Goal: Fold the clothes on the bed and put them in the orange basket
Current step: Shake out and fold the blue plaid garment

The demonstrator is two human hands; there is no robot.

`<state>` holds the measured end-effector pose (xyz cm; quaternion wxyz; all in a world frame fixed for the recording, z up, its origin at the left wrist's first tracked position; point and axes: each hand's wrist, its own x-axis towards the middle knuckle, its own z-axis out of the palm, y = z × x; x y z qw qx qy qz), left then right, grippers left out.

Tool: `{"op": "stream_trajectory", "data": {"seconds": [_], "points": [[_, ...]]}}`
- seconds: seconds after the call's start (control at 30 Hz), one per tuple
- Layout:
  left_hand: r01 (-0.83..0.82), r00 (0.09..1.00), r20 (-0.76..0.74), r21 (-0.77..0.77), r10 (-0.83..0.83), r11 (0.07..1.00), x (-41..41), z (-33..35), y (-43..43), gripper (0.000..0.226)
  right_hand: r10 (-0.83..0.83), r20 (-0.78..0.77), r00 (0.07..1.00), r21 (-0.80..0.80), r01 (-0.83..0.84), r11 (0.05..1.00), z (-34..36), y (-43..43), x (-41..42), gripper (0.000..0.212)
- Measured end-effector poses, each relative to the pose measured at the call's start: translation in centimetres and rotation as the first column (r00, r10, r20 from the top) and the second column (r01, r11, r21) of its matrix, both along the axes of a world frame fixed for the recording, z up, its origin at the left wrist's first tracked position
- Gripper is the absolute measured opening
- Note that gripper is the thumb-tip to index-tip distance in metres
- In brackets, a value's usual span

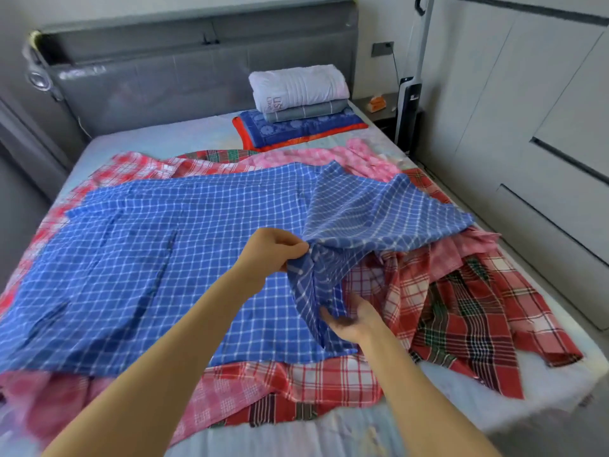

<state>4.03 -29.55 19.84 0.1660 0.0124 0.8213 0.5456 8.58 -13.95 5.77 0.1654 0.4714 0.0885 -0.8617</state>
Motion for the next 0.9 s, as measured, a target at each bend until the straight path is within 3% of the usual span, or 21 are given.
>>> {"op": "stream_trajectory", "data": {"seconds": [0.1,0.23,0.3,0.37,0.4,0.47,0.53,0.6,0.67,0.77,0.9], "points": [[0.008,1.0,0.007,0.007,-0.008,1.0,0.3,0.7,-1.6,0.014,-0.053,0.066,0.996,-0.01,0.054,0.998,-1.2,-2.6,-0.6,0.044],[-0.018,1.0,0.012,0.017,0.018,1.0,0.1,0.7,-3.7,0.012,-0.077,0.071,0.994,0.002,0.077,0.997,-2.1,-4.5,-1.8,0.011],[-0.061,0.998,0.007,0.004,0.061,0.998,-0.1,0.2,-4.9,0.011,-0.13,0.08,0.988,0.072,0.124,0.99,-2.5,-4.5,-2.2,0.019],[-0.132,0.991,-0.02,-0.078,0.13,0.988,-0.5,-1.0,-6.5,0.015,-0.19,0.09,0.978,0.273,0.16,0.949,-1.7,-3.6,-2.3,0.021],[-0.165,0.986,-0.04,-0.148,0.161,0.975,-0.5,-2.0,-7.2,0.018,-0.23,0.082,0.97,0.452,0.17,0.876,-0.8,-2.7,-2.3,0.018],[-0.224,0.974,-0.02,-0.235,0.225,0.946,-0.7,-4.5,-8.8,0.023,-0.242,-0.089,0.966,0.804,0.213,0.555,1.7,-1.4,-3.6,0.028],[-0.232,0.967,0.037,-0.294,0.254,0.927,-0.7,-7.3,-10.3,0.019,0.052,-0.273,0.961,0.94,0.254,0.227,5.3,-2.2,-5.9,0.033],[-0.253,0.955,0.079,-0.281,0.285,0.926,-1.0,-9.6,-11.8,0.012,0.436,-0.277,0.856,0.957,0.285,0.049,8.4,-5.3,-8.1,0.033],[-0.336,0.923,0.119,-0.221,0.367,0.916,-1.2,-10.9,-14.0,0.016,0.683,-0.231,0.692,0.948,0.317,0.0,10.0,-9.6,-10.0,0.038],[-0.473,0.857,0.152,-0.147,0.492,0.869,-2.0,-11.6,-18.8,0.025,0.873,-0.123,0.471,0.952,0.306,-0.031,9.3,-17.0,-12.1,0.044],[-0.689,0.721,0.318,0.233,0.616,0.686,-2.9,-10.8,-26.7,0.024,0.978,-0.053,0.2,0.96,0.281,-0.005,8.1,-27.9,-12.0,0.046]]}}
